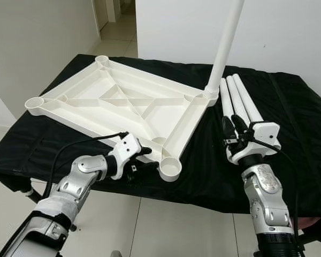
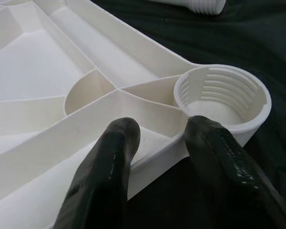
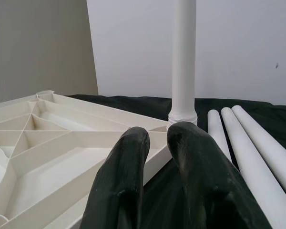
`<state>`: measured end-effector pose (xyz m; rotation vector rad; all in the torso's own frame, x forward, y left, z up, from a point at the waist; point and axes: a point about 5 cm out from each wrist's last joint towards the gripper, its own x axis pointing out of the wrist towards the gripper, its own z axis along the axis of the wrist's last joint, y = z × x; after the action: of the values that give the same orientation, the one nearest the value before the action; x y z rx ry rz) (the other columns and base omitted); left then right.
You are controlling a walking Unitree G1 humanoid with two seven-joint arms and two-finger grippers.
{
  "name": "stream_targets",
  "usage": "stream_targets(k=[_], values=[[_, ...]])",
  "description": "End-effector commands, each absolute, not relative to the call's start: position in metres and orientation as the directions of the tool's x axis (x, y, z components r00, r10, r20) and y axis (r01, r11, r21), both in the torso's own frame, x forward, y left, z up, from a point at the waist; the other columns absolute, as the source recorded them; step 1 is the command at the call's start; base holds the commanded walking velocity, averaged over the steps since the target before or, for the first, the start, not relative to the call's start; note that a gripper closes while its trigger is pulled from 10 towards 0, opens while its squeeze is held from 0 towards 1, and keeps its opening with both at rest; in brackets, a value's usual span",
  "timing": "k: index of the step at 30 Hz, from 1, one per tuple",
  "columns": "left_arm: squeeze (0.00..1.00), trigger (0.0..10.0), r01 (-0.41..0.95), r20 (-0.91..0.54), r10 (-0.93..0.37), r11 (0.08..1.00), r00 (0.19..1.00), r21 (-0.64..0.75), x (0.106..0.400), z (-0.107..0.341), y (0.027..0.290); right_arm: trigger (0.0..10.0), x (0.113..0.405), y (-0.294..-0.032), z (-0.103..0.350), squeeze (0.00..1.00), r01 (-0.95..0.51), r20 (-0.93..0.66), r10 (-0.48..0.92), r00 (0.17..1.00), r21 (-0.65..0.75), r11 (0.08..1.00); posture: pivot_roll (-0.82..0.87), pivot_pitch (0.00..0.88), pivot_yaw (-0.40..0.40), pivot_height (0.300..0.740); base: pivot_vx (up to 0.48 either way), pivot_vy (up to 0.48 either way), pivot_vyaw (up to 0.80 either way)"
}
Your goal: Building children table
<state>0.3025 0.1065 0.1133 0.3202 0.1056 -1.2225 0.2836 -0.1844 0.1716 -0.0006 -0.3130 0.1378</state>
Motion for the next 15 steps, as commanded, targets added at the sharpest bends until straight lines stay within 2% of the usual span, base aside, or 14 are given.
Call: stream_targets(k=[1, 6, 7, 8, 9, 14, 15], values=[[0.0, 10.0, 0.993, -0.311, -0.944, 0.091, 0.109, 0.073, 0.283, 0.097, 0.096, 10.0, 0.282, -0.183, 0.171, 0.0, -0.135, 0.299, 0.134, 0.945, -0.02, 0.991, -0.14, 0.048, 0.039, 0.74, 0.0, 0.0, 0.0], [0.0, 10.0, 0.991, -0.296, -0.947, 0.106, 0.127, 0.086, 0.284, 0.099, 0.096, 10.0, 0.282, -0.183, 0.171, 0.0, -0.136, 0.294, 0.136, 0.946, -0.023, 0.991, -0.14, 0.037, 0.037, 0.74, 0.0, 0.0, 0.0], [0.57, 10.0, 0.991, -0.28, -0.952, 0.111, 0.127, 0.072, 0.287, 0.102, 0.096, 10.0, 0.283, -0.184, 0.171, 0.0, -0.136, 0.294, 0.137, 0.946, -0.023, 0.99, -0.13, 0.037, 0.033, 0.74, 0.0, 0.0, 0.0], [0.57, 10.0, 0.991, -0.28, -0.952, 0.111, 0.127, 0.072, 0.287, 0.102, 0.096, 10.0, 0.283, -0.184, 0.171, 0.0, -0.136, 0.294, 0.137, 0.946, -0.023, 0.99, -0.13, 0.037, 0.033, 0.74, 0.0, 0.0, 0.0], [1.0, 10.0, 0.989, -0.263, -0.954, 0.128, 0.142, 0.07, 0.29, 0.106, 0.096, 10.0, 0.283, -0.184, 0.171, 0.0, -0.136, 0.294, 0.138, 0.946, -0.024, 0.99, -0.13, 0.037, 0.033, 0.74, 0.0, 0.0, 0.0], [1.0, 10.0, 0.985, -0.246, -0.955, 0.155, 0.167, 0.07, 0.295, 0.111, 0.097, 10.0, 0.283, -0.184, 0.171, 0.0, -0.137, 0.293, 0.138, 0.946, -0.024, 0.99, -0.13, 0.037, 0.034, 0.74, 0.0, 0.0, 0.0], [1.0, 10.0, 0.981, -0.229, -0.954, 0.183, 0.193, 0.066, 0.299, 0.113, 0.097, 10.0, 0.283, -0.184, 0.171, 0.0, -0.138, 0.292, 0.138, 0.946, -0.023, 0.99, -0.13, 0.037, 0.034, 0.74, 0.0, 0.0, 0.0]])
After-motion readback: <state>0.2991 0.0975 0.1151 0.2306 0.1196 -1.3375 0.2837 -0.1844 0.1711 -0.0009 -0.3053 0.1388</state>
